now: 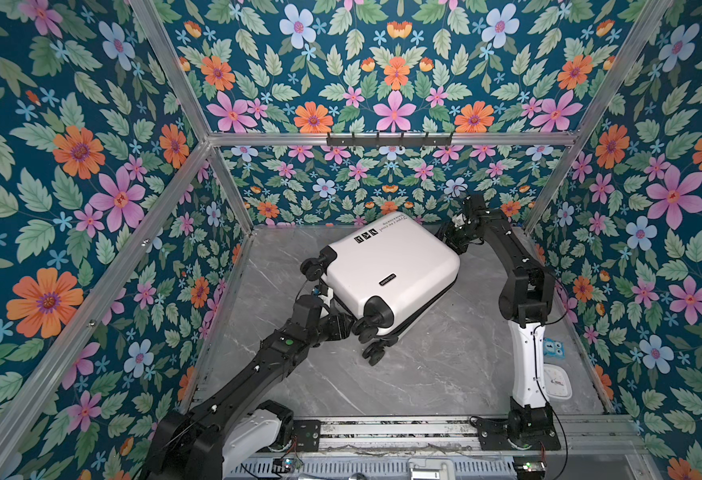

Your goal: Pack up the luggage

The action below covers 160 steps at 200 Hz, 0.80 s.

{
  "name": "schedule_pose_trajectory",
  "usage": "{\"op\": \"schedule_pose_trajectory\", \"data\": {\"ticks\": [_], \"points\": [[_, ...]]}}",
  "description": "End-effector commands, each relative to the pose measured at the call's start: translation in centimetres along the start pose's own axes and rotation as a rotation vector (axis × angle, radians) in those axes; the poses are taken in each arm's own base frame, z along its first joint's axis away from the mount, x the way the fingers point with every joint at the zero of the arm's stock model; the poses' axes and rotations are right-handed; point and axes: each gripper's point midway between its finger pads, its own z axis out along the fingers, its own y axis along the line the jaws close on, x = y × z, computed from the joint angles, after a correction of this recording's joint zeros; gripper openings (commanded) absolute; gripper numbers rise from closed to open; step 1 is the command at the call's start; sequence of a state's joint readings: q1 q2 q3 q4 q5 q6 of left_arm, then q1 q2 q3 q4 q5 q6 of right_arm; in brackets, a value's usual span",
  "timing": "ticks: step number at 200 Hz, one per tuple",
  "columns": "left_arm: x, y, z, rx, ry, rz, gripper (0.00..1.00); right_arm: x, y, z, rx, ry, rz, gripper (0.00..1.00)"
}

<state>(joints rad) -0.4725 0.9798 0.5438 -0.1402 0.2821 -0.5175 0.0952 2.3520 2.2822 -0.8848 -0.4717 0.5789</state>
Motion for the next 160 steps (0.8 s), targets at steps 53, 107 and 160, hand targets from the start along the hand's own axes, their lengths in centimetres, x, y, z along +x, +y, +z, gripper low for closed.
{"op": "schedule_pose_trajectory", "data": {"ticks": [53,107,160], "points": [[-6.0,-4.9,-7.2,0.037,-0.107,0.136,0.72,0.1,-3.1,-9.2,0.117,-0.165,0.061,0.62],[-14.9,-5.0,-8.6,-0.109,-0.219,0.255,0.81,6.3,-5.1,-13.1,0.101,-0.22,-0.007,0.62],[-24.5,1.4,-6.9,-0.144,-0.331,0.124,0.78,15.8,-7.0,-13.2,0.047,-0.176,-0.074,0.63]]}}
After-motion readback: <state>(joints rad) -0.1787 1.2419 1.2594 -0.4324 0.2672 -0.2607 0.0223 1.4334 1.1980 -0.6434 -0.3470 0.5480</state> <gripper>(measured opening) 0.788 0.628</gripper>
